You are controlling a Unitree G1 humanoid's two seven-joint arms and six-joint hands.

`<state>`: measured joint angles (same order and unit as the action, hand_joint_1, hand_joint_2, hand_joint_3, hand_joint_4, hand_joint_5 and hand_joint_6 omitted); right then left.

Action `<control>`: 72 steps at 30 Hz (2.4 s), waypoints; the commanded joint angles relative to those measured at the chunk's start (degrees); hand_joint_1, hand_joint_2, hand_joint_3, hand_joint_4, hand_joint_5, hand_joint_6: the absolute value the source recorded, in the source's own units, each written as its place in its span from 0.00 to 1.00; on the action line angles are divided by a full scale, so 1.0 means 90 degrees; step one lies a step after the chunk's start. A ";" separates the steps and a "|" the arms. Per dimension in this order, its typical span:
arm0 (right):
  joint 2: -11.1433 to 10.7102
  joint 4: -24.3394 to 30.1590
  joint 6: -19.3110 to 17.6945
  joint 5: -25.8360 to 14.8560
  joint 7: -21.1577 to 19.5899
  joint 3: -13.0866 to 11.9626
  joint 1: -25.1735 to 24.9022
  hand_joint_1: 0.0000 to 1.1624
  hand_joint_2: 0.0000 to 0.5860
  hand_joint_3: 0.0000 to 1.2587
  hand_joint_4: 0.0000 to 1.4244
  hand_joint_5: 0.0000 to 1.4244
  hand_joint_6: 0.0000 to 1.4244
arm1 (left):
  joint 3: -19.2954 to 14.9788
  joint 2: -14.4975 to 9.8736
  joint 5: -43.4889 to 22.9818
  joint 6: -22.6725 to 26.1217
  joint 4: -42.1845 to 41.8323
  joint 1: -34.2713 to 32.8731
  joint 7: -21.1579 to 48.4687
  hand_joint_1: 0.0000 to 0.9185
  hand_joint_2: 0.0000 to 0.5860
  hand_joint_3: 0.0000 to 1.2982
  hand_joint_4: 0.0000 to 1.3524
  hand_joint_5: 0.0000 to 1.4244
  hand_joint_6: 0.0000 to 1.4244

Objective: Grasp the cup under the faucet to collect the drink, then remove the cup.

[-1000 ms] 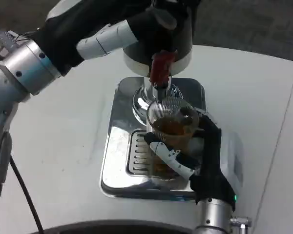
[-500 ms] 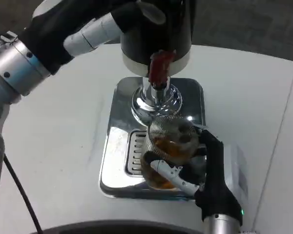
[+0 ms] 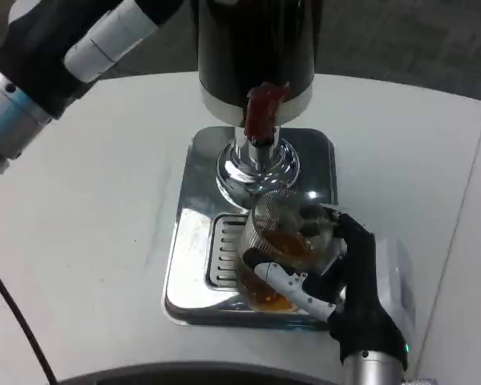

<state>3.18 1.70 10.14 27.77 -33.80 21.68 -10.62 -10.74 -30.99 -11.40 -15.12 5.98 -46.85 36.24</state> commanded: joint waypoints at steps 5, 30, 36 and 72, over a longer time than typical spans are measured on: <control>0.0227 0.0515 -0.0090 0.0200 0.0199 -0.0002 0.0274 0.62 0.29 0.76 0.77 0.87 0.83 | -0.0390 -0.0157 -0.0344 0.0173 -0.0404 0.0297 -0.0226 0.00 0.03 0.32 0.27 0.30 0.26; 0.0012 0.1537 -0.0039 0.0698 0.0903 0.0004 0.1060 0.62 0.29 0.78 0.78 0.88 0.86 | -0.1126 -0.0422 -0.0406 0.0711 -0.1499 0.2799 -0.0406 0.00 0.04 0.35 0.31 0.35 0.30; -0.0080 0.1763 -0.0045 0.0848 0.1175 0.0003 0.1242 0.62 0.29 0.78 0.78 0.89 0.86 | -0.1146 -0.0439 -0.0216 0.0609 -0.1452 0.3146 -0.0513 0.00 0.05 0.35 0.31 0.35 0.30; -0.0672 0.3605 -0.0067 0.1291 0.2871 -0.0333 0.2359 0.62 0.29 0.79 0.79 0.90 0.86 | -0.0622 -0.0890 0.1468 -0.0893 -0.0614 0.4658 -0.0646 0.00 0.07 0.31 0.25 0.25 0.22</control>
<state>-2.87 30.78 10.43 39.29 -8.82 18.69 10.11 -17.25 -38.19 0.64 -21.94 0.76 -6.60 30.56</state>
